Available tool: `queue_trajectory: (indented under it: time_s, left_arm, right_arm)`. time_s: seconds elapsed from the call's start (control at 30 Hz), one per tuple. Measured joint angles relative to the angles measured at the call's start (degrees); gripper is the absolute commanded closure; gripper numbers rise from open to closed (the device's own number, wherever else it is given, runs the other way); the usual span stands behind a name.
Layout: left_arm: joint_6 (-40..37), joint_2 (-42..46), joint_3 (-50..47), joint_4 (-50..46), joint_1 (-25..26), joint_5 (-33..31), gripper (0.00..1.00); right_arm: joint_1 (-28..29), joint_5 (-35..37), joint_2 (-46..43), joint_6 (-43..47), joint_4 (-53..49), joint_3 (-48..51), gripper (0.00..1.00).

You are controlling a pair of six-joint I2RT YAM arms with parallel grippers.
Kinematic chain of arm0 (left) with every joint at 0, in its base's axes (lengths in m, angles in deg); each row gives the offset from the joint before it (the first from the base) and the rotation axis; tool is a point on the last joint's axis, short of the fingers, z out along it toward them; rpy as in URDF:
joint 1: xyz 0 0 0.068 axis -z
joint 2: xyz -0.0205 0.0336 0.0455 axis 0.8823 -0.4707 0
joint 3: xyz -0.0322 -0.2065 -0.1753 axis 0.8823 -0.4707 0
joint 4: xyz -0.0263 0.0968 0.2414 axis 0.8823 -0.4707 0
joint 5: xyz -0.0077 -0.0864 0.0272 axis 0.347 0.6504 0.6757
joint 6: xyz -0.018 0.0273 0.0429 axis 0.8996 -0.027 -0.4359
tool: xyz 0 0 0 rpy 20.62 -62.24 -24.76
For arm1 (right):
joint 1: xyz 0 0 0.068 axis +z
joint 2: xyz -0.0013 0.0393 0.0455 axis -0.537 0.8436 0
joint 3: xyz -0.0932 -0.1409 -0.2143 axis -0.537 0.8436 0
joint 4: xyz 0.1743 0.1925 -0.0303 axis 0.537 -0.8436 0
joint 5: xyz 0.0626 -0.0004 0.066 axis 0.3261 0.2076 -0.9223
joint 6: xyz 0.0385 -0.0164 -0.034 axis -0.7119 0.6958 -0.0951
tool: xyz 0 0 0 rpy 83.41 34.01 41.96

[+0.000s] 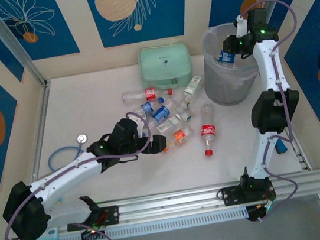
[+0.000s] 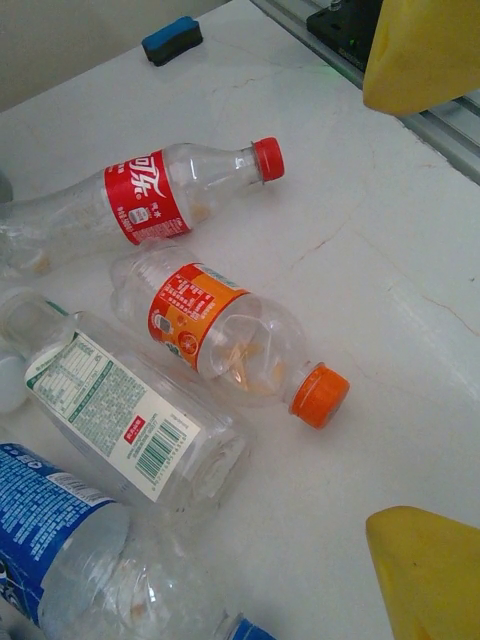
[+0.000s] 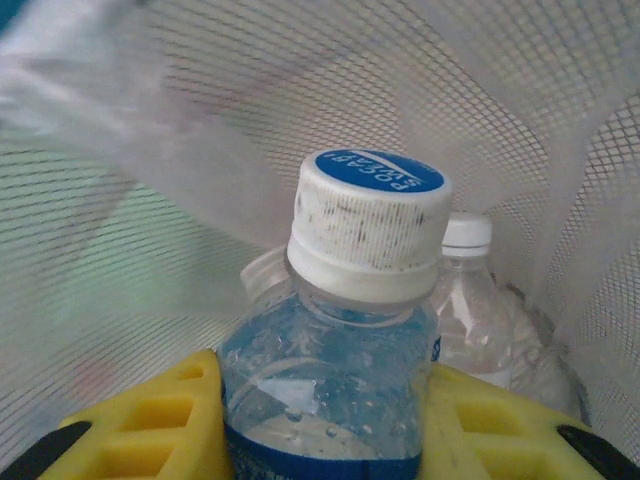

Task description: Put the plastic bottles in the bin

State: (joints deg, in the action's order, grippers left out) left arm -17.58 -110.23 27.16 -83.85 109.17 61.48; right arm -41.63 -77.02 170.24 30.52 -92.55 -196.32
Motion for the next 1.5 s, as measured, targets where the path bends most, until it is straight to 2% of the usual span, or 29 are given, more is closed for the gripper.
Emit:
queue_trajectory:
  time_s: [0.3, 0.53, 0.87, 0.93, 1.13, 1.37, 1.5]
  left_arm:
    - [0.0, 0.0, -0.3, 0.1, -0.6, 1.2, 0.00]
    - [0.0, 0.0, -0.3, 0.0, -0.7, 1.7, 0.00]
    - [-0.3, -3.0, 1.0, -0.2, -1.1, 1.9, 0.00]
    - [-0.3, -3.3, 1.4, -0.5, -1.3, 2.1, 0.00]
    - [-2.2, -3.6, 3.1, -2.2, -2.2, 2.2, 0.00]
    - [-6.3, -4.3, 7.5, -7.0, -3.3, -0.8, 0.00]
    - [-10.8, -7.1, 11.6, -9.2, -6.5, -1.8, 0.00]
  right_arm:
    - [0.2, 0.8, 4.0, -0.9, 0.5, -2.2, 0.99]
    - [0.3, 0.1, 5.6, -3.2, 0.9, -3.4, 0.68]
    - [-0.2, 1.9, 5.3, -4.9, -12.5, -14.9, 0.28]
    - [-0.1, 2.5, 4.5, -4.6, -14.1, -15.7, 0.23]
    - [0.2, 4.3, -2.4, -4.6, -15.6, -13.2, 0.09]
    - [0.6, 2.7, -19.5, -6.6, -8.2, 2.4, 0.06]
    - [2.4, 0.4, -28.4, -7.9, -2.7, 12.0, 0.06]
